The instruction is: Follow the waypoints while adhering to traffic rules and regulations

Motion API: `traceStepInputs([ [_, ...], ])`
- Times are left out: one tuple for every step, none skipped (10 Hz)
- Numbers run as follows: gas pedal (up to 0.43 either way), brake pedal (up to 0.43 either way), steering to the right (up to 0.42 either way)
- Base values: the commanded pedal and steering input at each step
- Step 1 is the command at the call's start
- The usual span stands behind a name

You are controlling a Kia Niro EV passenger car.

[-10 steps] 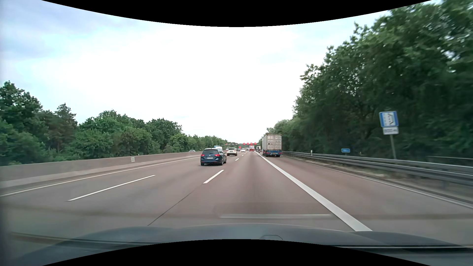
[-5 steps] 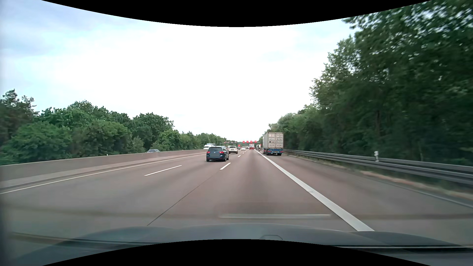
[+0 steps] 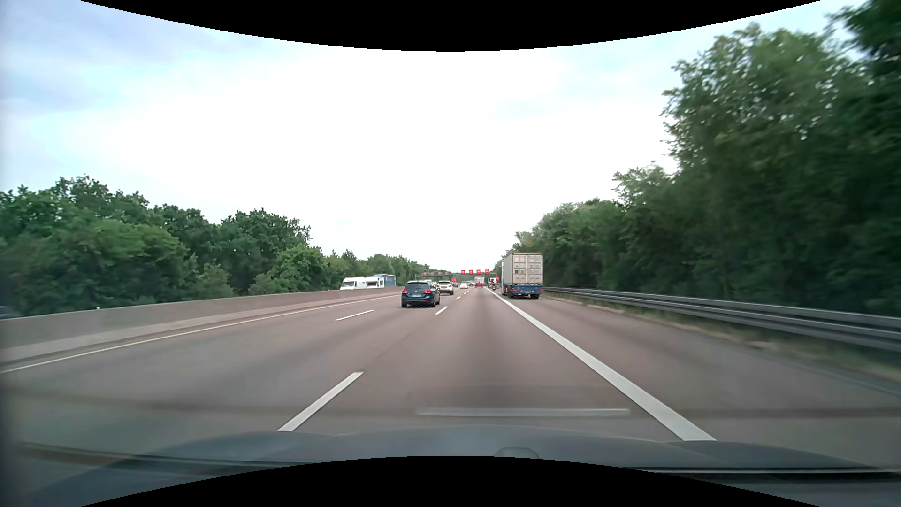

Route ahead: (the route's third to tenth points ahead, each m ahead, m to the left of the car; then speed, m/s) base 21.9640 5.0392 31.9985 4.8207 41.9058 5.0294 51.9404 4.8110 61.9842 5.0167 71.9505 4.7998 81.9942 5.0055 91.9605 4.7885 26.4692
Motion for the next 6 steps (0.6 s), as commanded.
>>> traceStepInputs([
  [0.177, 0.000, -0.004],
  [0.177, 0.000, -0.004],
  [0.177, 0.000, -0.004],
  [0.177, 0.000, -0.004],
  [0.177, 0.000, -0.004],
  [0.177, 0.000, -0.004],
])
